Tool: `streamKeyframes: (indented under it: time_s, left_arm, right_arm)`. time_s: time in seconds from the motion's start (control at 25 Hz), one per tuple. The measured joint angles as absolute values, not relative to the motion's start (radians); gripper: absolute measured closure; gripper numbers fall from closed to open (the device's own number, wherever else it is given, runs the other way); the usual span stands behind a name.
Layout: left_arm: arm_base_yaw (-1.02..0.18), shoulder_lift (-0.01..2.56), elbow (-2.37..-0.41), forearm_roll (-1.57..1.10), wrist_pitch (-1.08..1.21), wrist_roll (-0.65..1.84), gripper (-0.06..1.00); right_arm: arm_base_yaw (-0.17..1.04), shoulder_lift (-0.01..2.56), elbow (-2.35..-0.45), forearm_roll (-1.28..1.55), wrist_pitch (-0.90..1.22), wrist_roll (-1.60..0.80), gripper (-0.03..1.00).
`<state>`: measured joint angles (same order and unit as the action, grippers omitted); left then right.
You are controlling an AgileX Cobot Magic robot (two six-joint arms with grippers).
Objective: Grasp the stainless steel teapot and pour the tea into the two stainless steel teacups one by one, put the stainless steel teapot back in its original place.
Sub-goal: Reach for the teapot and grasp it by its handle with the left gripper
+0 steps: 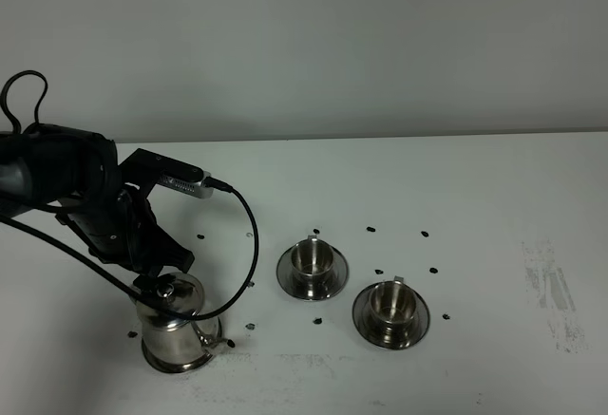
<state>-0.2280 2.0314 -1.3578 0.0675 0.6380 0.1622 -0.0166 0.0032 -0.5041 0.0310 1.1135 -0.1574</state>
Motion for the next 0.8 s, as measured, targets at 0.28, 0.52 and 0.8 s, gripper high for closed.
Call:
streamKeyframes:
  time_s: [0.28,0.52,0.8]
  left_arm:
    - [-0.228,2.031,-1.358,0.069,0.661,0.162,0.56]
    - [-0.228,2.031,-1.358,0.074,0.711,0.162,0.56]
    - [-0.215,2.031,-1.358,0.088,0.746,0.162,0.56]
  right_arm:
    - [-0.017,0.003,-0.504,0.031,1.114,-0.157,0.48]
    - [-0.017,0.003,-0.504,0.031,1.114,-0.157,0.48]
    - [-0.017,0.003,-0.504,0.031,1.114,-0.158,0.48]
